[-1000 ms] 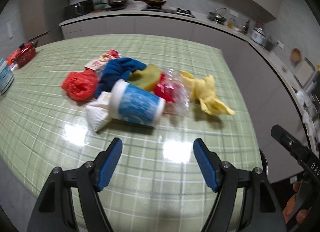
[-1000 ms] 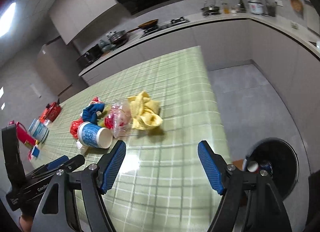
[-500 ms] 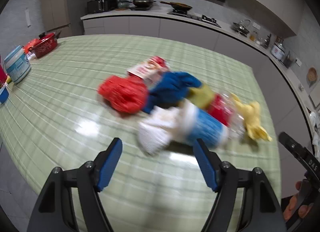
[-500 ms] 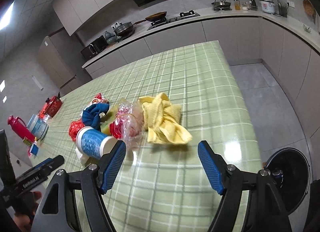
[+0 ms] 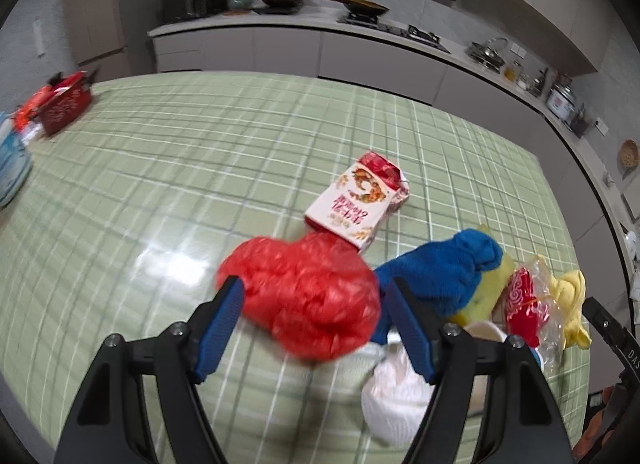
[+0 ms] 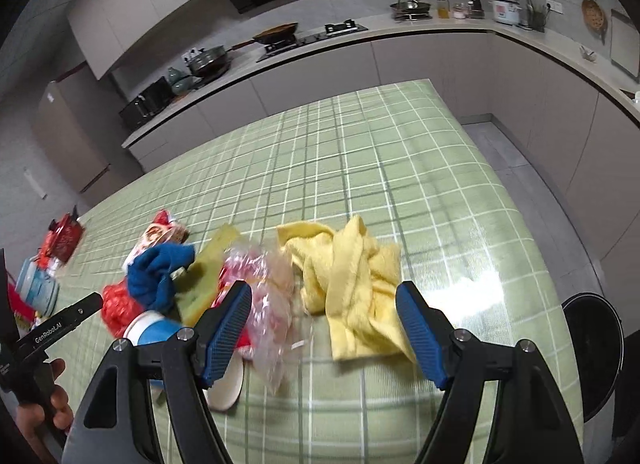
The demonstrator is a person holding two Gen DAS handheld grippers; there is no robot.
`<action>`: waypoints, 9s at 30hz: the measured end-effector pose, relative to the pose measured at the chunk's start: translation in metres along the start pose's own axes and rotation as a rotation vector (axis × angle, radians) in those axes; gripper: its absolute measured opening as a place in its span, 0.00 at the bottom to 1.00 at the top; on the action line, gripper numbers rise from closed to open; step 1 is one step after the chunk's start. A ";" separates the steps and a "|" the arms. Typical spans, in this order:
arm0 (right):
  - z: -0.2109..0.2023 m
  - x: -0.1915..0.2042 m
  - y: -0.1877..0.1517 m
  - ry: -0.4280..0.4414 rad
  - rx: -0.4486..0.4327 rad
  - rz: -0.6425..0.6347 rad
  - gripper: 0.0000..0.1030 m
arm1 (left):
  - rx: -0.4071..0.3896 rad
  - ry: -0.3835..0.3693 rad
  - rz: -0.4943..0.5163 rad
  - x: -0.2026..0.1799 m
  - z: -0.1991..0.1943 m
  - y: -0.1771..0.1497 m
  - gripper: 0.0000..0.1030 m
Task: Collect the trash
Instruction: 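Grasp the red plastic bag with the left tool while the right tool grasps the yellow cloth, then carry the red bag and yellow cloth to the black bucket and release both, then return both open tools to the table over the remaining trash, then grasp the milk carton with the left tool while the right tool grasps the clear bag, then carry the milk carton and clear bag to the black bucket and release both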
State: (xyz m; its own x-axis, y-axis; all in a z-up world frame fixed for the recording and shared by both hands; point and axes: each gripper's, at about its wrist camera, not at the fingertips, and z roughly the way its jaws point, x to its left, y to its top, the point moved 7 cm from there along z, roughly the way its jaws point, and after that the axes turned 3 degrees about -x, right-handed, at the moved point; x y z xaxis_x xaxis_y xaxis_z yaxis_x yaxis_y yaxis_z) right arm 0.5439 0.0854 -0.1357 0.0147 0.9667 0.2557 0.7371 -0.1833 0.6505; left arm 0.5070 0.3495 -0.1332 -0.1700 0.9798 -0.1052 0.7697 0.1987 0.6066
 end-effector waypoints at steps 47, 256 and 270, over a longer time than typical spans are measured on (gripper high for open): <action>-0.033 -0.028 0.004 0.009 -0.076 0.000 0.32 | -0.171 -0.015 0.049 -0.021 -0.062 -0.013 0.41; 0.051 0.057 -0.017 0.011 0.088 0.072 0.68 | 0.129 -0.135 0.142 0.016 0.037 -0.029 0.62; 0.047 0.056 -0.031 0.010 0.069 0.058 0.59 | 0.026 -0.165 0.080 0.021 0.015 -0.020 0.51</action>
State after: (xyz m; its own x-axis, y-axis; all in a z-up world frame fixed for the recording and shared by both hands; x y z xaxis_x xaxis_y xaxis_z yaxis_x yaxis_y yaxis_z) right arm 0.5541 0.1537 -0.1750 0.0516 0.9529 0.2990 0.7800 -0.2254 0.5838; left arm 0.4972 0.3666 -0.1590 -0.0059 0.9825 -0.1864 0.7928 0.1182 0.5980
